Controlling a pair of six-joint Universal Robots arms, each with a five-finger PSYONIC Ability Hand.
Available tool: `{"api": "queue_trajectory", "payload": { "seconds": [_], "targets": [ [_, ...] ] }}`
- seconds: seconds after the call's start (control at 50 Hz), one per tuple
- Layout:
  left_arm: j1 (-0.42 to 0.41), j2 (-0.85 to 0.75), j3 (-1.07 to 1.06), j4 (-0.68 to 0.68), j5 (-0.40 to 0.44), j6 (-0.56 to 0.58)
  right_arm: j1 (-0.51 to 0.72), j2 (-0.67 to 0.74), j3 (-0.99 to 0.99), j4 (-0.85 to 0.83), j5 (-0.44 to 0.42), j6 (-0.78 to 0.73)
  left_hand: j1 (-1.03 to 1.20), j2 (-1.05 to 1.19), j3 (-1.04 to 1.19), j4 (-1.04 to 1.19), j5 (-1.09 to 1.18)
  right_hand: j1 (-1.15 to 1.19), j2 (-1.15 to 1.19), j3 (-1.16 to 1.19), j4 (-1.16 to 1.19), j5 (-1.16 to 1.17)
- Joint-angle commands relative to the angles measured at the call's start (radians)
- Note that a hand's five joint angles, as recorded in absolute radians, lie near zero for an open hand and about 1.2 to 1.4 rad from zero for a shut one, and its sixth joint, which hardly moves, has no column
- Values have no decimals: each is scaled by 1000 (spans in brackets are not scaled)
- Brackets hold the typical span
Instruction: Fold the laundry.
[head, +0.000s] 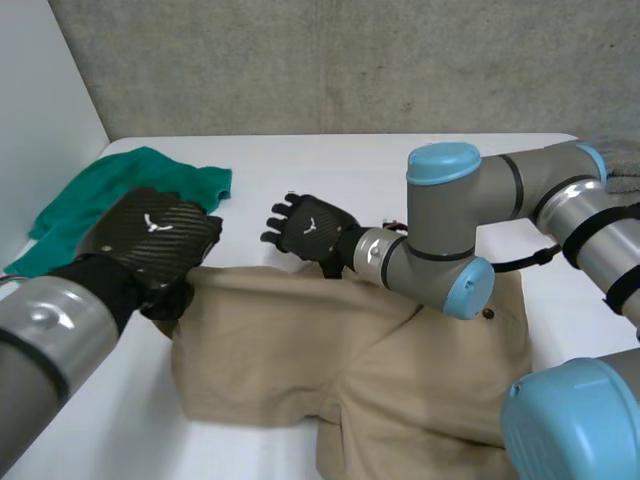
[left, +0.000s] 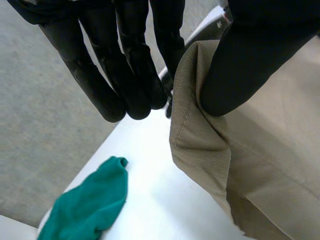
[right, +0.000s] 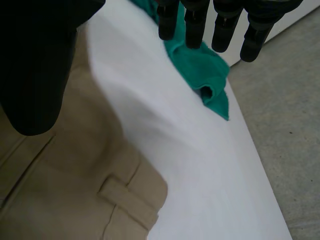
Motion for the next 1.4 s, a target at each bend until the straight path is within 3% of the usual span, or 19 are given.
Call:
{"api": "queue_trajectory", "payload": {
  "seconds": [0.02, 0.1, 0.16, 0.2, 0.22, 0.24, 0.34, 0.4, 0.52, 0.56, 0.7, 0.84, 1.0, 1.12, 1.24, 1.26, 1.32, 1.34, 1.4],
  "targets": [
    [4, 123, -13, -29, 3, -8, 3, -12, 53, -4, 19, -42, 227, 204, 215, 203, 269, -56, -39, -36, -47, -48],
    [10, 157, -3, -17, 16, -5, 3, -21, 90, -3, 21, -46, 227, 204, 215, 203, 269, -48, -31, -28, -38, -39],
    [32, 157, 4, 9, 37, -8, 3, -29, 122, 8, 16, -52, 227, 204, 215, 203, 269, 207, 224, 227, 216, 216],
    [55, 148, 6, 28, 54, -6, 3, -35, 134, 17, 13, -58, 227, 204, 215, 203, 269, 503, 520, 523, 512, 511],
    [64, 143, 6, 34, 62, -8, 3, -41, 139, 26, 8, -67, 227, 204, 215, 203, 269, 967, 984, 987, 976, 975],
    [72, 137, 7, 40, 66, -6, 3, -42, 140, 29, 5, -72, 227, 204, 215, 203, 269, 1164, 1181, 1184, 1173, 1172],
    [122, 71, 38, 91, 108, 1, -17, -82, 79, 3, 7, -78, 227, 204, 215, 203, 269, 1166, 1183, 1186, 1175, 1174],
    [141, 5, 119, 163, 128, 9, -29, -99, -89, -174, 53, 15, 227, 204, 215, 203, 269, 1166, 1183, 1186, 1175, 1174],
    [148, -126, 418, 287, 97, -2, -81, -221, -229, -585, 408, 512, 227, 204, 215, 203, 269, 1166, 1183, 1186, 1175, 1174],
    [148, -156, 490, 307, 82, -9, -98, -272, -190, -635, 432, 566, 227, 204, 215, 203, 269, 1166, 1183, 1186, 1175, 1174],
    [151, -286, 681, 327, 48, -113, -124, -501, 166, -687, 404, 554, 227, 204, 215, 203, 269, 1166, 1183, 1186, 1175, 1174],
    [167, -403, 595, 331, 65, -173, -158, -616, 525, -733, 354, 548, 227, 204, 215, 203, 269, 1166, 1183, 1186, 1175, 1174],
    [164, -551, 327, 452, 131, -161, -179, -587, 901, -748, 286, 531, 175, 152, 163, 151, 217, 1166, 1183, 1186, 1175, 1174],
    [159, -670, 193, 522, 149, -92, -173, -497, 1050, -745, 286, 445, 149, 125, 136, 124, 190, 1166, 1183, 1186, 1175, 1174],
    [151, -687, 147, 476, 144, -5, -176, -492, 1079, -704, 297, 355, -145, -168, -157, -169, -103, 1166, 1183, 1186, 1175, 1174],
    [153, -668, 144, 448, 143, 6, -176, -500, 1078, -693, 298, 358, -296, -320, -309, -320, -255, 1166, 1183, 1186, 1175, 1174],
    [156, -624, 142, 398, 141, 15, -182, -550, 1072, -650, 311, 373, -626, -649, -638, -650, -584, 806, 823, 826, 815, 814],
    [157, -589, 142, 352, 146, 15, -187, -578, 1070, -632, 321, 373, -693, -717, -706, -718, -652, 519, 536, 539, 529, 528],
    [158, -530, 144, 277, 146, 12, -188, -605, 1062, -609, 346, 366, -764, -788, -777, -788, -723, 203, 220, 223, 212, 211]
  ]
}}
